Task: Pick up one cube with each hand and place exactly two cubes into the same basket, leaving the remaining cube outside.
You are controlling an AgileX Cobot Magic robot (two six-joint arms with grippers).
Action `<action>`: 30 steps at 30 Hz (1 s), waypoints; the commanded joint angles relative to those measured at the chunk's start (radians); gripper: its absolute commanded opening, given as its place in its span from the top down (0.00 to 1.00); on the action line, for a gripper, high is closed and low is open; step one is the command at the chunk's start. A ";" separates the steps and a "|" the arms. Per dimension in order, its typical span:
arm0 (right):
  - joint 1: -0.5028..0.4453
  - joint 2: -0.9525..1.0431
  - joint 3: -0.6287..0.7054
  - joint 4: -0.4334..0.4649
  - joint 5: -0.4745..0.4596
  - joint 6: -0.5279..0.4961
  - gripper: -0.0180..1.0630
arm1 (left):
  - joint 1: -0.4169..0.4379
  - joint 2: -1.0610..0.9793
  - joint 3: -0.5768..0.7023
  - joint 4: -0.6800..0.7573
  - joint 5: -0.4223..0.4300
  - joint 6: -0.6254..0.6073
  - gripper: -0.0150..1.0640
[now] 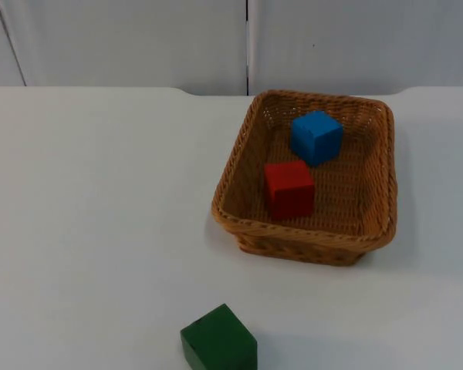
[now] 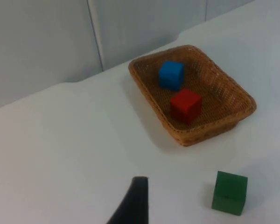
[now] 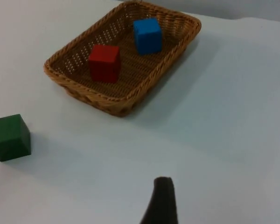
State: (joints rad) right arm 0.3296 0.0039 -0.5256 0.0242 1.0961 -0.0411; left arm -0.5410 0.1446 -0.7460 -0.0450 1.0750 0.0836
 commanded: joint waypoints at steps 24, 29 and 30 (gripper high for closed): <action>0.004 -0.004 0.010 -0.015 -0.016 0.004 0.38 | 0.001 -0.145 0.252 -0.004 0.001 -0.039 0.18; 0.004 -0.004 0.010 -0.015 -0.016 0.004 0.38 | 0.001 -0.145 0.252 -0.004 0.001 -0.041 0.18; 0.004 -0.004 0.010 -0.015 -0.016 0.004 0.38 | 0.001 -0.145 0.252 -0.004 0.001 -0.041 0.18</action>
State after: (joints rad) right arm 0.3296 0.0039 -0.5256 0.0085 1.0923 -0.0395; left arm -0.5410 0.0027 -0.4992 -0.0527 1.0880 0.0522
